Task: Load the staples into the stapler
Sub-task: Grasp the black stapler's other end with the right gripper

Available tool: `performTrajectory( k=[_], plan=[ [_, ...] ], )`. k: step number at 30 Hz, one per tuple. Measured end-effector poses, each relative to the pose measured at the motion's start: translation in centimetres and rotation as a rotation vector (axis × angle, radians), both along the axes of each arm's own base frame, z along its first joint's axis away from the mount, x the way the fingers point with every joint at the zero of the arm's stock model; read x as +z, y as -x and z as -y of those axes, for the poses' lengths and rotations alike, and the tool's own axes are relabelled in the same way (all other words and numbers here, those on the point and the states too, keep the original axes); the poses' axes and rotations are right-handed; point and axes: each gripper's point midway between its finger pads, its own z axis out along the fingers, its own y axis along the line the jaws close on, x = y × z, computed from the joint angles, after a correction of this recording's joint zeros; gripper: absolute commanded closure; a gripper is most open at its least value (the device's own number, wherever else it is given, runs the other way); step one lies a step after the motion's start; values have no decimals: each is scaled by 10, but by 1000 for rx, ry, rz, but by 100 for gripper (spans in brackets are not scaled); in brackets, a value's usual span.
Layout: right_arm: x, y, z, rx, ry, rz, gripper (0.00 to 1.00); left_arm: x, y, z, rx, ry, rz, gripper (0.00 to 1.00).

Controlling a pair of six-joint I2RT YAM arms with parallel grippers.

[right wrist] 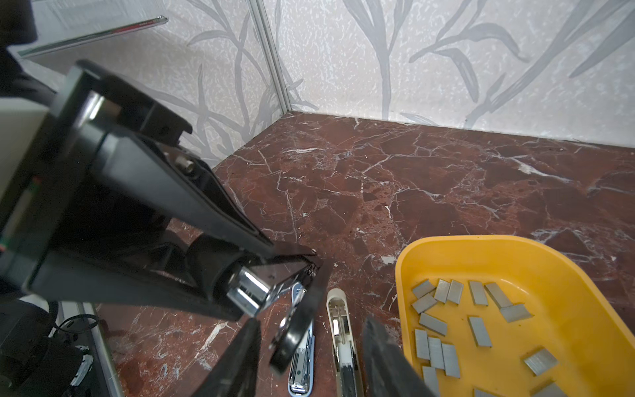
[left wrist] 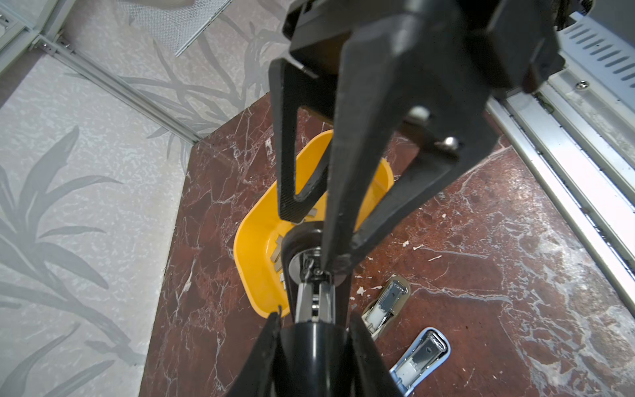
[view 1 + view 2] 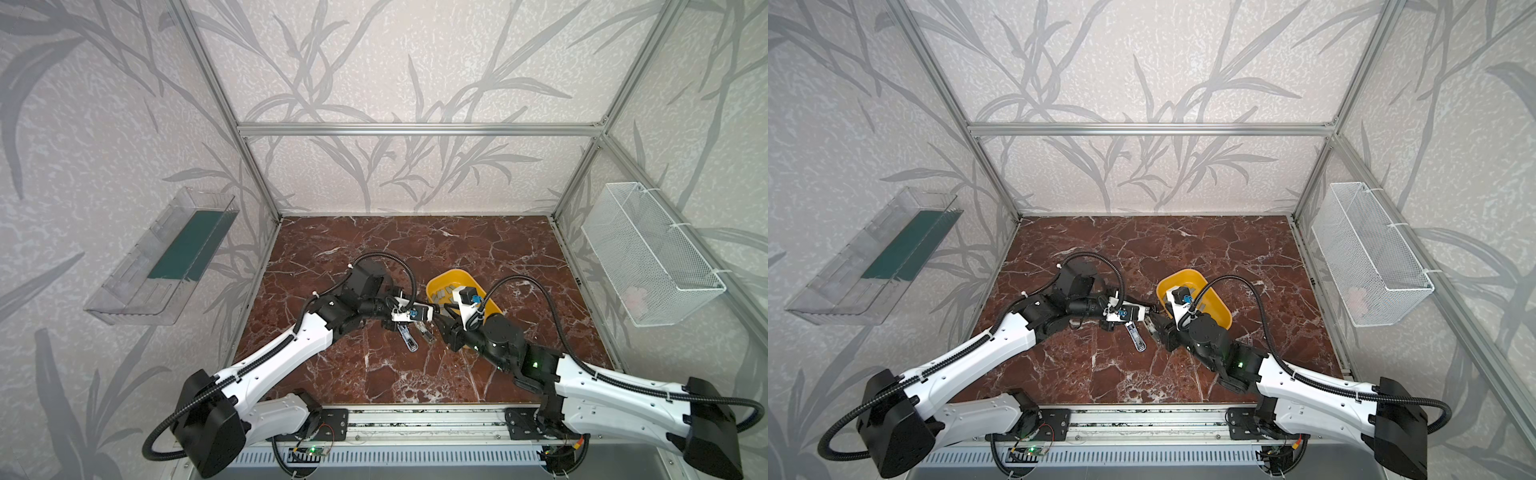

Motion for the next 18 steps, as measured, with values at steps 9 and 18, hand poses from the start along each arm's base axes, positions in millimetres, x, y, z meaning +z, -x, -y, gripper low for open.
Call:
performTrajectory(
  k=[9,18],
  plan=[
    [2,-4,-4,-29,-29,-35,95,0,4,1,-21,-6,40,100],
    [10,-8,-9,-53,-92,-75,100,12,1,-9,4,37,85,100]
  ],
)
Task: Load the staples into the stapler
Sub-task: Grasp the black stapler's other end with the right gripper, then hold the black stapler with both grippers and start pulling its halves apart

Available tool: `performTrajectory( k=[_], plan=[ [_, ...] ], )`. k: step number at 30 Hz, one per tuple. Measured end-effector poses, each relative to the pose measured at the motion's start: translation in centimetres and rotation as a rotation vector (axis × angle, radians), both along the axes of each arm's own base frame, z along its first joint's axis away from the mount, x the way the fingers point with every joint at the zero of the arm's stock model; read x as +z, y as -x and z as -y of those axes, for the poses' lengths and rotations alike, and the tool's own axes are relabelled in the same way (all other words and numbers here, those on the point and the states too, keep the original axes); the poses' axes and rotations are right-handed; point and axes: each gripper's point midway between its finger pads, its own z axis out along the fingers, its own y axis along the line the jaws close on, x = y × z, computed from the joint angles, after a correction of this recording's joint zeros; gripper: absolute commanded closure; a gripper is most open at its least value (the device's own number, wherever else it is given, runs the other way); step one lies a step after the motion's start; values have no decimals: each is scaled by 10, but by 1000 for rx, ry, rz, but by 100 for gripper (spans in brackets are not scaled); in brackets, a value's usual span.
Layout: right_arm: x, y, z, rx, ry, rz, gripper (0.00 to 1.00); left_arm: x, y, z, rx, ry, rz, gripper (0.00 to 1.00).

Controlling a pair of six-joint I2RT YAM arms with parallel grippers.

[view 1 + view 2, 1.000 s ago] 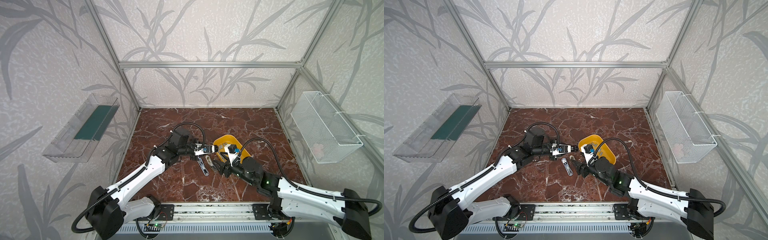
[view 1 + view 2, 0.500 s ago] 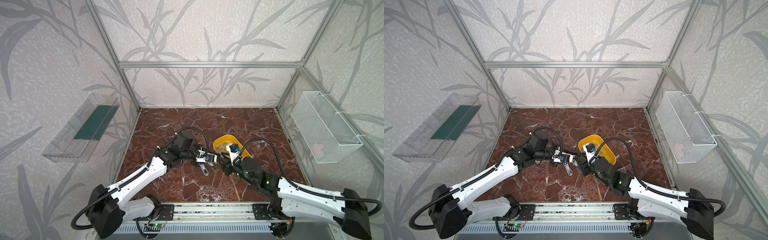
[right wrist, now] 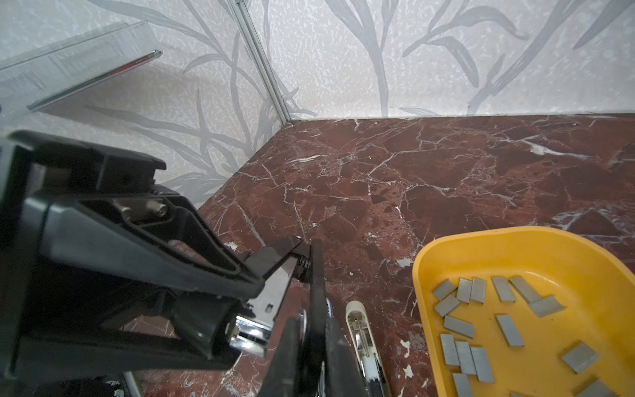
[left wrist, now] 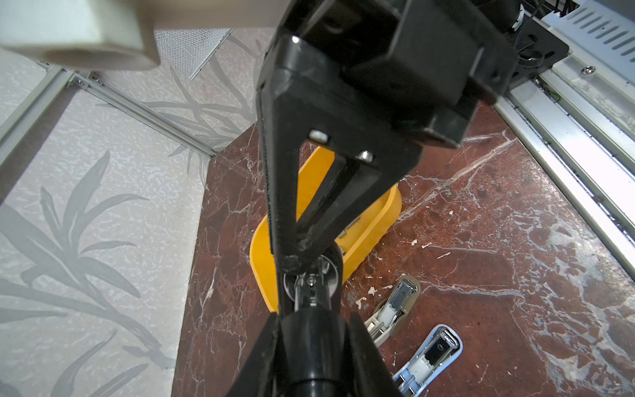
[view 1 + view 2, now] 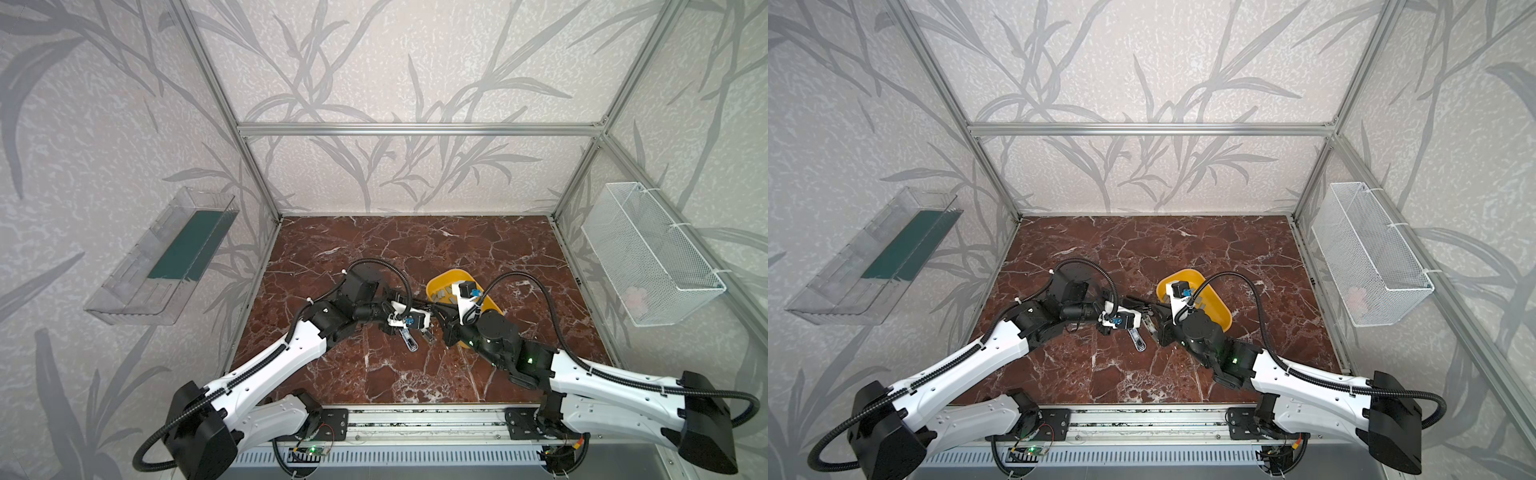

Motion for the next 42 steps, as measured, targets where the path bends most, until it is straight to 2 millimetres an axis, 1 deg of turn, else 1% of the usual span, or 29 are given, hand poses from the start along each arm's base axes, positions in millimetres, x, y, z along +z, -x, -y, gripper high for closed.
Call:
performTrajectory(
  k=[3,5,7,10,16,18,19,21,23,25,28,36,42],
  plan=[
    [1,-4,3,-20,-21,-14,100,3,-2,-4,-7,38,-16,100],
    [-4,-12,12,-65,-7,-30,100,8,-4,-10,-1,64,-14,100],
    [-6,-17,17,-87,-11,-37,100,14,-4,-16,6,85,-13,100],
    [-4,-17,17,-88,-26,-43,100,18,-3,-22,9,108,-21,100],
    [-5,-19,17,-87,-36,-56,99,20,-4,-26,8,133,-47,100],
    [-5,-20,17,-82,-39,-58,81,22,-5,-28,11,143,-59,100],
    [-5,-20,17,-81,-38,-57,75,22,-4,-28,8,148,-63,100],
    [-10,-22,20,-87,-7,-55,67,24,-5,-29,7,158,-65,100],
    [-15,-23,23,-91,24,-55,63,25,-5,-30,6,160,-63,100],
    [-16,-22,24,-84,43,-47,61,24,-4,-30,2,158,-66,100],
    [-12,-18,23,-56,52,-27,60,22,-2,-30,-8,155,-71,100],
    [11,-1,21,60,27,85,59,13,-4,-26,-13,128,-110,100],
    [20,12,16,150,6,169,57,15,-6,-25,-3,117,-105,100]
  ],
)
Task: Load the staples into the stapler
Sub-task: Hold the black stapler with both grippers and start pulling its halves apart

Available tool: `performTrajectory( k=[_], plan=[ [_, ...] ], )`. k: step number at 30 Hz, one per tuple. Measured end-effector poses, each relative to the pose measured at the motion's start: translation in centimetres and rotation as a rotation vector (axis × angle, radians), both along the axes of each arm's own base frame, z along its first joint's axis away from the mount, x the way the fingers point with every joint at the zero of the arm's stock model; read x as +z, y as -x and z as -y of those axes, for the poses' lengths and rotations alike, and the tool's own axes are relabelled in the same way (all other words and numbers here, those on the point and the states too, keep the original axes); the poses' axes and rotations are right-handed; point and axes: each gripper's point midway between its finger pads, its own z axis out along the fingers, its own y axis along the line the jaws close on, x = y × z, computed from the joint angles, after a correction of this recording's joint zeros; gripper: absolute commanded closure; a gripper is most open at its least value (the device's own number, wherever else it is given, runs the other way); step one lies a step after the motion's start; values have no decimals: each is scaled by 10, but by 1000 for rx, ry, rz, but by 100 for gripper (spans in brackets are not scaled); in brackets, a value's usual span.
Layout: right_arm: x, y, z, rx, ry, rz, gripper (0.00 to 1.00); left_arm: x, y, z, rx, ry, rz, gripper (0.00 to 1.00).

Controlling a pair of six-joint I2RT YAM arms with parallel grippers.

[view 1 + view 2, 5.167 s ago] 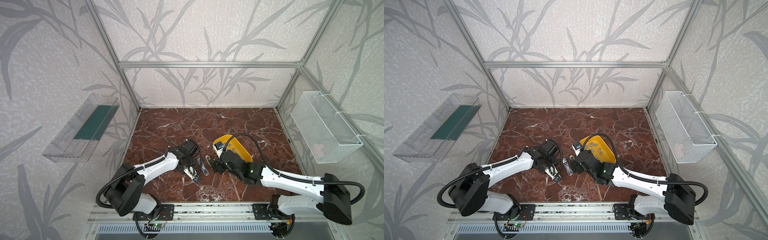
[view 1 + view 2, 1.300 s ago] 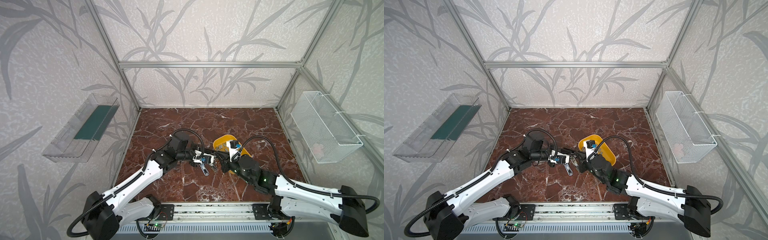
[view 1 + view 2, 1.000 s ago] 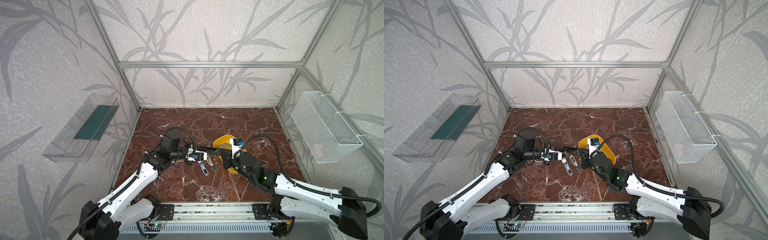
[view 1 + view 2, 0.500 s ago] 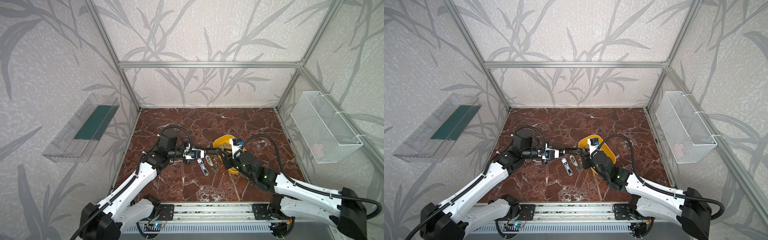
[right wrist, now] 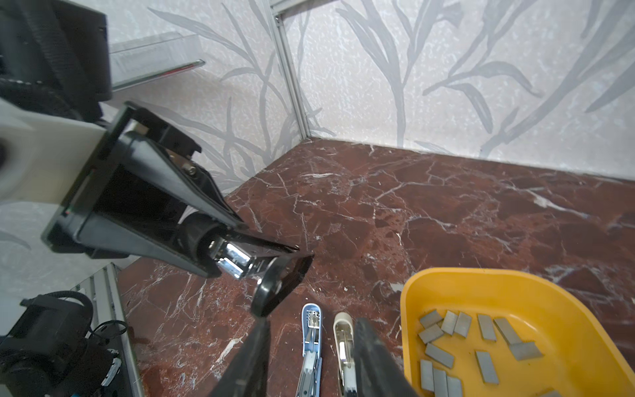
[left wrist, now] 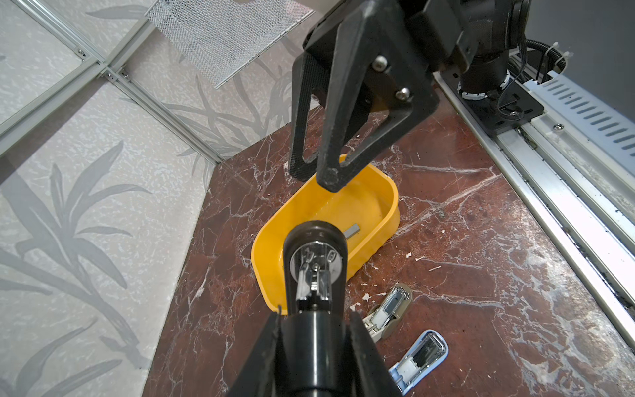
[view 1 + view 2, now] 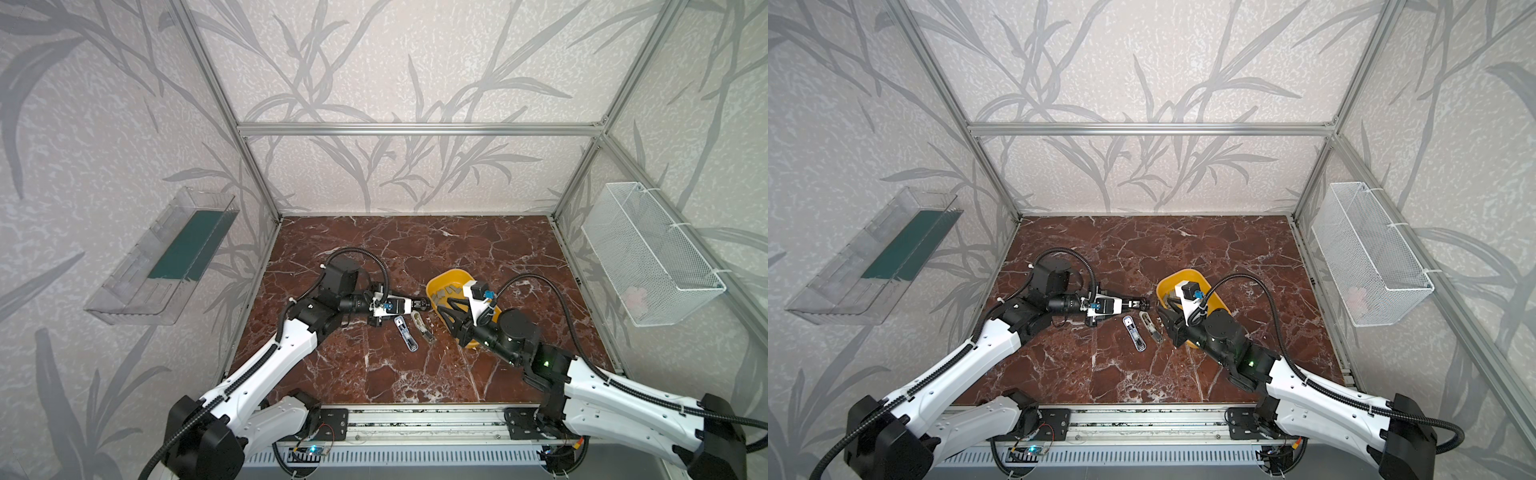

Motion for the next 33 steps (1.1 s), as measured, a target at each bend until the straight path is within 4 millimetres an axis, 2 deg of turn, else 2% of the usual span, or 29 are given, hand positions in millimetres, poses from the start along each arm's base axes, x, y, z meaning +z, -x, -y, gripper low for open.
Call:
performTrajectory(
  k=[2,5,14,22,27,33],
  plan=[
    [3,6,-3,43,-6,45,57,1,1,1,-5,-4,2,100],
    [2,16,-7,108,-8,111,64,-1,5,4,-23,-21,-1,100],
    [18,36,-18,228,-4,243,62,-17,28,17,-130,-82,-47,100],
    [16,38,-30,280,36,243,64,-17,45,25,-205,-97,-38,100],
    [11,40,-40,318,54,225,69,-23,47,28,-222,-111,-54,100],
    [-2,36,-47,327,95,181,70,-28,45,25,-207,-122,-84,100]
  ],
)
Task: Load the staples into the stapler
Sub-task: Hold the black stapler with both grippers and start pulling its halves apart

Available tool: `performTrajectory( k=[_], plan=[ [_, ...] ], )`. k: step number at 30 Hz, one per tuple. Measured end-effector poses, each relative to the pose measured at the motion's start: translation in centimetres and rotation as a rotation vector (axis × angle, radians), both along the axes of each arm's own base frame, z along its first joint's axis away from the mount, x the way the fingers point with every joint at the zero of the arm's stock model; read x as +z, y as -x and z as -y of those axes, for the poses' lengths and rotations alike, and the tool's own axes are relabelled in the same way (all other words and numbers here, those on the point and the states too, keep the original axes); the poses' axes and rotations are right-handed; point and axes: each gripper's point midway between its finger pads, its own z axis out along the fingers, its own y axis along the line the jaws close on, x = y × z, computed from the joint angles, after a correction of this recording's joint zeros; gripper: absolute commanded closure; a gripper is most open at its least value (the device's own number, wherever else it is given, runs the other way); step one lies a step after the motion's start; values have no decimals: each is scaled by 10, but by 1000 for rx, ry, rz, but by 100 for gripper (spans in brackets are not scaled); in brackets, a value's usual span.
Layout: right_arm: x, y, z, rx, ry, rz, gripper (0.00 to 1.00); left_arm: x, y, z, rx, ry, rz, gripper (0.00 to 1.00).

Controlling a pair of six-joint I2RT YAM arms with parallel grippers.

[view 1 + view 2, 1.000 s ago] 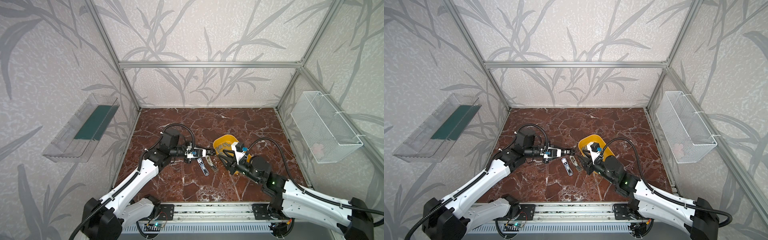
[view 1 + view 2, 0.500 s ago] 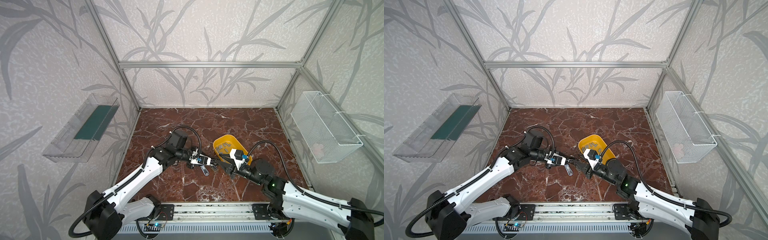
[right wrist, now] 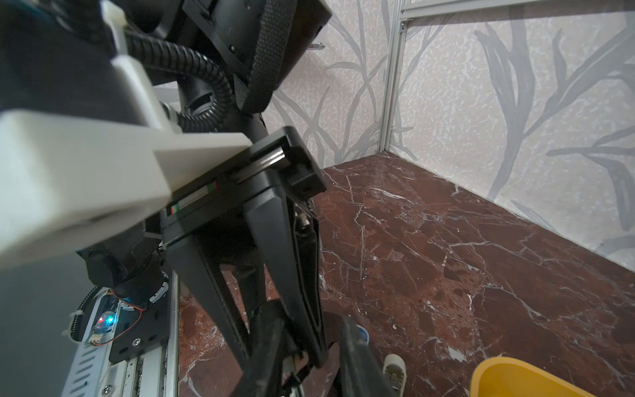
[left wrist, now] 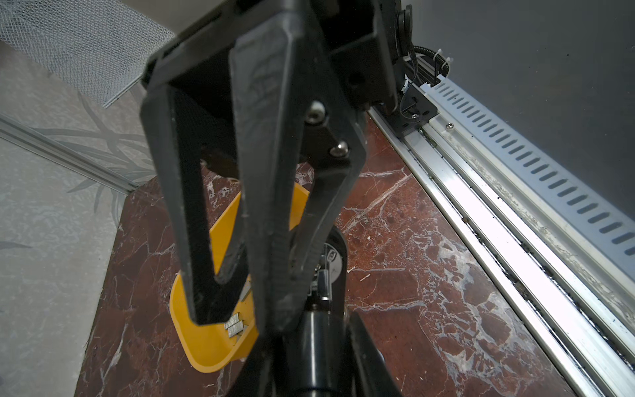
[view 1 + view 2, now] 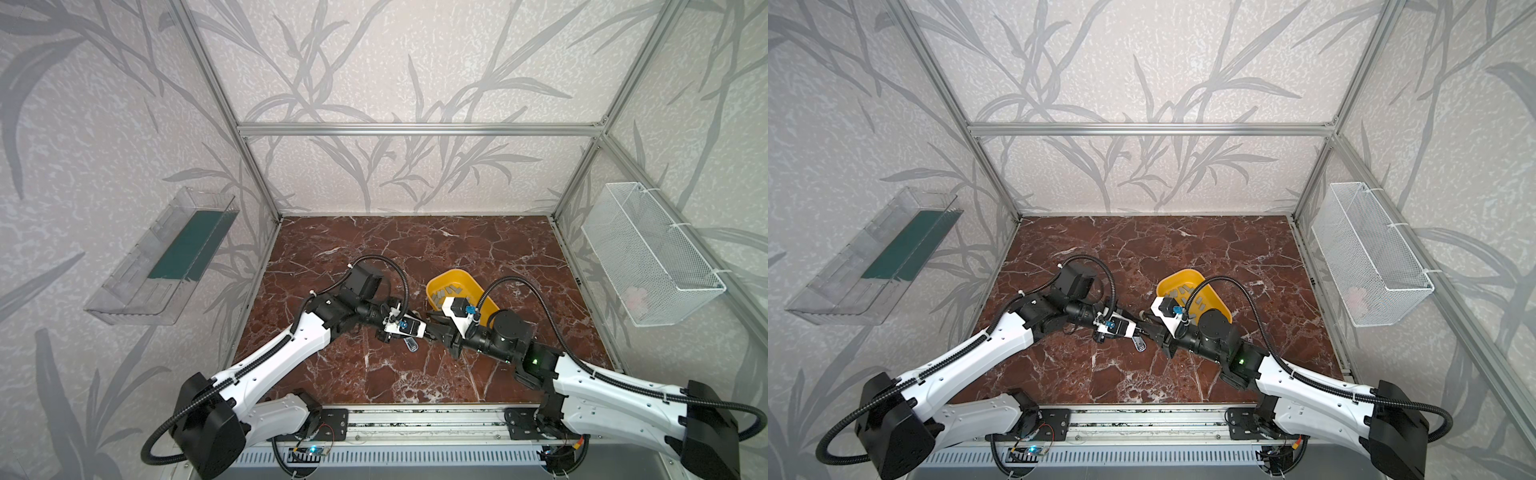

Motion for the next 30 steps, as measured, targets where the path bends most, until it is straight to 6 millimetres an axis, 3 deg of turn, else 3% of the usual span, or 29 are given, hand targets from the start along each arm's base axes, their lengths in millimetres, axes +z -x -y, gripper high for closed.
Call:
performTrajectory(
  k=[7,14,20,27,30],
  plan=[
    [-3,-7,-10,6,17,-14,69,22,-20,-17,107,67,-18,100],
    [5,-14,-26,25,24,-29,70,26,-24,-24,146,75,-27,100],
    [3,-16,-31,25,31,-47,63,27,-27,-31,170,90,-62,100],
    [13,-20,-34,19,18,-27,63,48,-28,-42,192,174,-91,100],
    [6,-25,-34,-2,49,-31,63,61,-21,-42,158,222,-94,100]
  ],
)
